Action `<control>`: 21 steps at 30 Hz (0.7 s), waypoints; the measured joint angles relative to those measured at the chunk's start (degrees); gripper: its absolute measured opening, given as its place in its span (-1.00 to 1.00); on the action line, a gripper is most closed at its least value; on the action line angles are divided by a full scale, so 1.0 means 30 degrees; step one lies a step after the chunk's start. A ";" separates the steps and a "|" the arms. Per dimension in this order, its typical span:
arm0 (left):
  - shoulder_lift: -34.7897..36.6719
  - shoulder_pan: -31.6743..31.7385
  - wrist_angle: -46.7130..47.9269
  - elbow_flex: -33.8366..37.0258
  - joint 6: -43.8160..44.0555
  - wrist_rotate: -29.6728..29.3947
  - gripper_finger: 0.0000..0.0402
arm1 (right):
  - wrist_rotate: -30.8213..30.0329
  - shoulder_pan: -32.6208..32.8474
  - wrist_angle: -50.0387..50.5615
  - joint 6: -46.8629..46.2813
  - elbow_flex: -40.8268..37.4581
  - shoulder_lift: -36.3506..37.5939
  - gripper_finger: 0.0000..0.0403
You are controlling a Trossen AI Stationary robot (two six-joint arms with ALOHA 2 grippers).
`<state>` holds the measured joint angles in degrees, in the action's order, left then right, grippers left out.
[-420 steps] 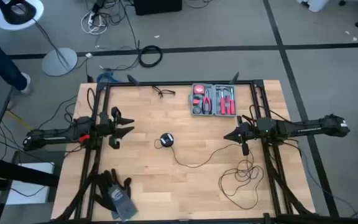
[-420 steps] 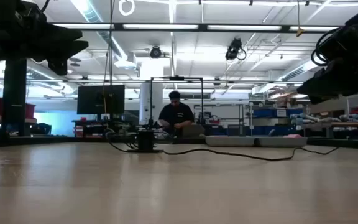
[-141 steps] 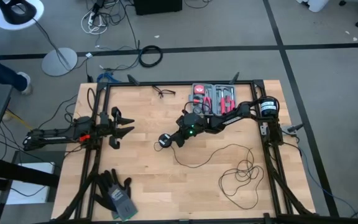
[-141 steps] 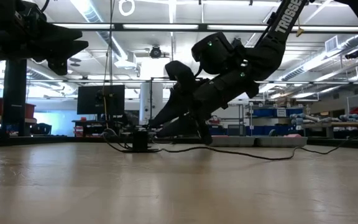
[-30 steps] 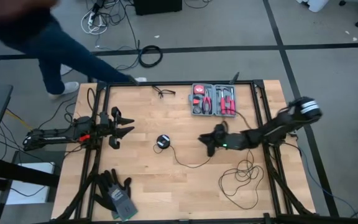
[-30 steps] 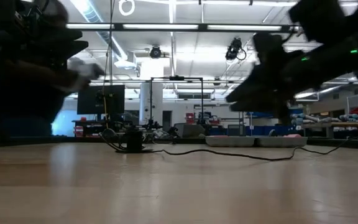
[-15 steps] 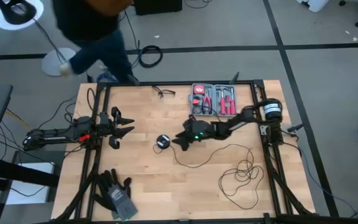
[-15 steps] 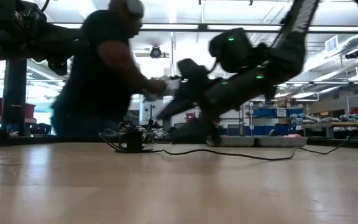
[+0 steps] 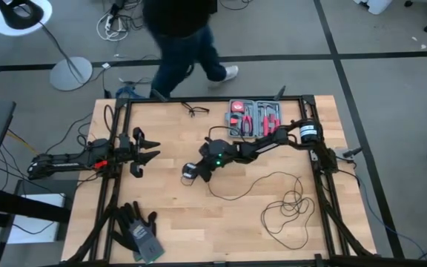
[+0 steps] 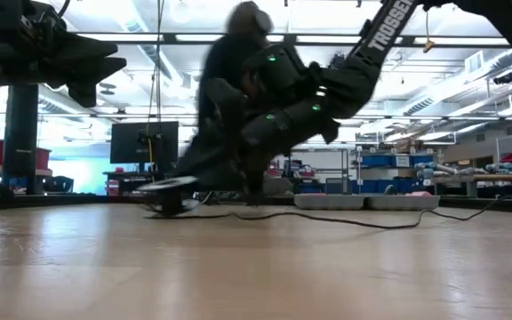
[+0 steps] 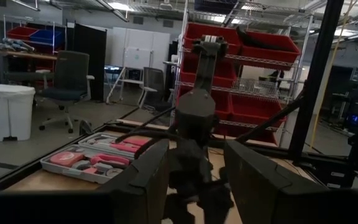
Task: Coil cords
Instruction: Coil the black wire onto the spool
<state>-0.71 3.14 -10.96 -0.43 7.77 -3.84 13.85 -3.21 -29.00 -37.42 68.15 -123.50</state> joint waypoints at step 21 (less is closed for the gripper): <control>-0.0007 0.0000 -0.0136 0.0000 0.0000 0.0000 -0.21 | -0.6935 0.1508 1.3522 0.8861 0.0595 0.7021 -0.99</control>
<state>-0.73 3.14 -11.37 -0.43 7.77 -3.84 -6.95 1.32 11.56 -10.84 69.94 -102.44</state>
